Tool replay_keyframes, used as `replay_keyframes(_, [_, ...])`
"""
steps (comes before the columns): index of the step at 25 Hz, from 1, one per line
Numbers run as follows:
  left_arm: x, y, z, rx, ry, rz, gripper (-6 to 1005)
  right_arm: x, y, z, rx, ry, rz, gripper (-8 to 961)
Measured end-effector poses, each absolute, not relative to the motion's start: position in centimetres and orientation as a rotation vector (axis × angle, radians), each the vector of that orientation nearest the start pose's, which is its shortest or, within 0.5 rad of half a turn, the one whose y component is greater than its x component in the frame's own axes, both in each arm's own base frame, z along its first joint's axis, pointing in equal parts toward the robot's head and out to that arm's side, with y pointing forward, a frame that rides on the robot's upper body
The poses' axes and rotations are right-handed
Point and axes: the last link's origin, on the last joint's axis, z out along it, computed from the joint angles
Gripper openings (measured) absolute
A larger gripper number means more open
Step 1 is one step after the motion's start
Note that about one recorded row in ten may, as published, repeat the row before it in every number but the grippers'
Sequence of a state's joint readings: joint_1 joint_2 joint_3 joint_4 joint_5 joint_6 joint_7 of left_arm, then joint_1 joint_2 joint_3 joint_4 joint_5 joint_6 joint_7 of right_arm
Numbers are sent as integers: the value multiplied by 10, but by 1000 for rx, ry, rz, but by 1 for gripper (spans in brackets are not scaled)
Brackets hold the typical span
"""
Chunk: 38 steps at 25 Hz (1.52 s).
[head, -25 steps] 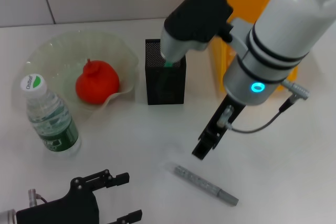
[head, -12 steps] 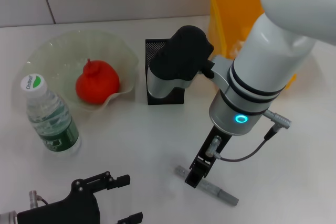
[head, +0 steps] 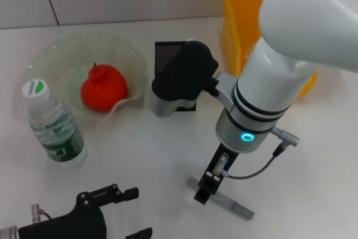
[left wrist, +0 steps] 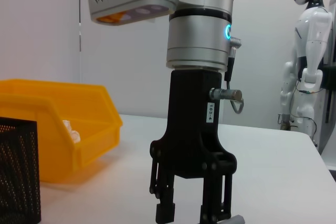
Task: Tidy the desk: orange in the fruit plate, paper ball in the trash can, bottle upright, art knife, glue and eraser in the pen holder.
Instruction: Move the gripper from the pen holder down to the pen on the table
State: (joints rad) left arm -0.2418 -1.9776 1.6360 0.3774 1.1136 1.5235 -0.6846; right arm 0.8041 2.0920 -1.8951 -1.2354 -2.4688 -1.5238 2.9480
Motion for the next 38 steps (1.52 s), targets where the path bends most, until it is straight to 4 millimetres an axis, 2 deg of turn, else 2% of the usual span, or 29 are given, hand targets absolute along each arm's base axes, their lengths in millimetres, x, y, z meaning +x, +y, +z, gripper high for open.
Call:
replay_keyframes(20, [-301, 207, -60, -2799, -212, -885, 696, 123, 312, -103, -2708, 825, -842, 624])
replay_keyframes(31, [-300, 208, -60, -2802, -210, -887, 697, 125, 311, -106, -2712, 856, -844, 415])
replay_keyframes(38, [-301, 207, -60, -2801, -214, -886, 696, 126, 312, -106, -2710, 860, -842, 412])
